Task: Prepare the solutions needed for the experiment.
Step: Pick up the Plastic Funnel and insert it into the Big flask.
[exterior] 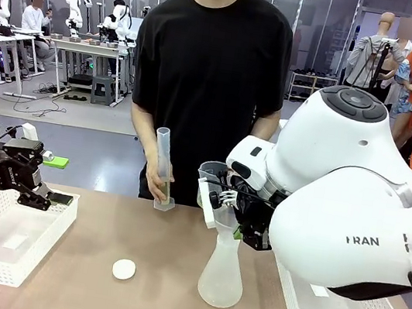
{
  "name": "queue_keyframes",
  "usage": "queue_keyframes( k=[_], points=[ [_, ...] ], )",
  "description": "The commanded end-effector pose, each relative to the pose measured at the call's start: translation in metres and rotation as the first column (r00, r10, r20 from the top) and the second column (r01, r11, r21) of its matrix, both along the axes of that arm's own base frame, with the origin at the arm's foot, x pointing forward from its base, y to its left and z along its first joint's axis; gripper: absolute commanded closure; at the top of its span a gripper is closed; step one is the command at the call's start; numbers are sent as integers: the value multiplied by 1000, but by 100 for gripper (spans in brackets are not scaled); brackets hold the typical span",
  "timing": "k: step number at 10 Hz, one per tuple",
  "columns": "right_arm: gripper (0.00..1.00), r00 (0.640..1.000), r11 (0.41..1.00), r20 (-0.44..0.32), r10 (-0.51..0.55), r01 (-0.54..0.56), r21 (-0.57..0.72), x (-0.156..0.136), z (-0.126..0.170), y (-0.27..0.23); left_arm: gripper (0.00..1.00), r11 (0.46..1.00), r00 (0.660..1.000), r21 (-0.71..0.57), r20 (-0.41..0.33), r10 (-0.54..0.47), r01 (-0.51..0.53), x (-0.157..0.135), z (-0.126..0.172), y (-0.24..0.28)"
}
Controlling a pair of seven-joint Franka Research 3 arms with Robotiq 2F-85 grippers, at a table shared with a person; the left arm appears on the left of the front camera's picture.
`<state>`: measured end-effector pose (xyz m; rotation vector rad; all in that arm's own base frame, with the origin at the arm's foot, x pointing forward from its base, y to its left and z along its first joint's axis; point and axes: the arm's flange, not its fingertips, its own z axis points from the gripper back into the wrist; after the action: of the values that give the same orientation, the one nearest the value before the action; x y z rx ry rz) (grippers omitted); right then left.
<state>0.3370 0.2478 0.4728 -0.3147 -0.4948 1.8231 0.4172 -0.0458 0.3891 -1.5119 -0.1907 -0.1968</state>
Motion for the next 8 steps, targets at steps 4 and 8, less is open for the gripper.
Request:
queue_keyframes(
  k=[4, 8],
  points=[
    [76, 999, 1000, 38, 19, -19, 0, 5, -6, -1, 0, 1000, 1000, -15, 3, 9, -9, 1, 3, -2],
    [51, 1000, 999, 26, -3, 4, -34, 8, 0, 0, 0, 1000, 1000, -15, 3, 9, -9, 1, 3, -2]
  ],
)
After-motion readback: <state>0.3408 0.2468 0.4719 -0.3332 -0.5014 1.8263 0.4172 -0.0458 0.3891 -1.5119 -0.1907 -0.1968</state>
